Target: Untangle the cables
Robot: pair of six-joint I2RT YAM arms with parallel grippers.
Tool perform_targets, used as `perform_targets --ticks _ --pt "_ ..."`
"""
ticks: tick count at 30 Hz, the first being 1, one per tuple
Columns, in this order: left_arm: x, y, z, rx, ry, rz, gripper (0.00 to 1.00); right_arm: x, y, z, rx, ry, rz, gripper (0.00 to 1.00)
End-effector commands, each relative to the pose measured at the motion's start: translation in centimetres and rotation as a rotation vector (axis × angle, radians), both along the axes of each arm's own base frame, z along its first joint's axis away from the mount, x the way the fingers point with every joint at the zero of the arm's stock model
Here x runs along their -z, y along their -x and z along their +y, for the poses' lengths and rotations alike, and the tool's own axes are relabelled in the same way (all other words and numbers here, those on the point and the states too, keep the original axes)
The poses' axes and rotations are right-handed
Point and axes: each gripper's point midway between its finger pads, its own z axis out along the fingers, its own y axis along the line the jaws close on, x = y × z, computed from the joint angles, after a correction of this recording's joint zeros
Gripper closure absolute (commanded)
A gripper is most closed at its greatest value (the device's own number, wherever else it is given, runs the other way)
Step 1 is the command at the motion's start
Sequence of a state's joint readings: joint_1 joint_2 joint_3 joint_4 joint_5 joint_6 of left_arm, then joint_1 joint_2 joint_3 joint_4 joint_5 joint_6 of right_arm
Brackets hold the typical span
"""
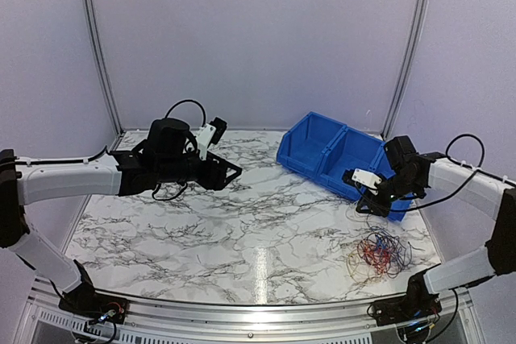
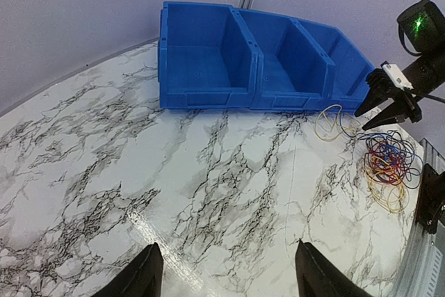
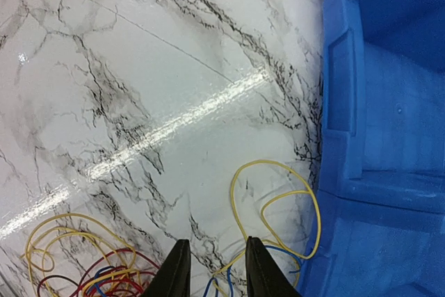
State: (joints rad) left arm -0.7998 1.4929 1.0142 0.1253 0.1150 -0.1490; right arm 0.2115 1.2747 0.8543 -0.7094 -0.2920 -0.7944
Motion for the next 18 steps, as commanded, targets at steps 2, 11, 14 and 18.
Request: perform_targets --ticks 2,11,14,18 --pt "-0.5 0.4 -0.2 0.012 -0.004 -0.002 0.32 1.5 -0.3 -0.6 0.052 0.044 0.055 0.71" --pt "-0.6 0.5 -0.2 0.013 -0.017 -0.013 0.32 3.3 -2.3 -2.0 0.168 0.109 0.058 0.68" --pt "-0.8 0.6 -0.1 0.013 -0.021 -0.023 0.32 3.7 -2.4 -2.0 0.182 0.109 0.077 0.68" --pt "-1.0 0.7 0.0 0.013 -0.022 -0.029 0.32 4.2 -2.6 -1.9 0.189 0.106 0.092 0.66"
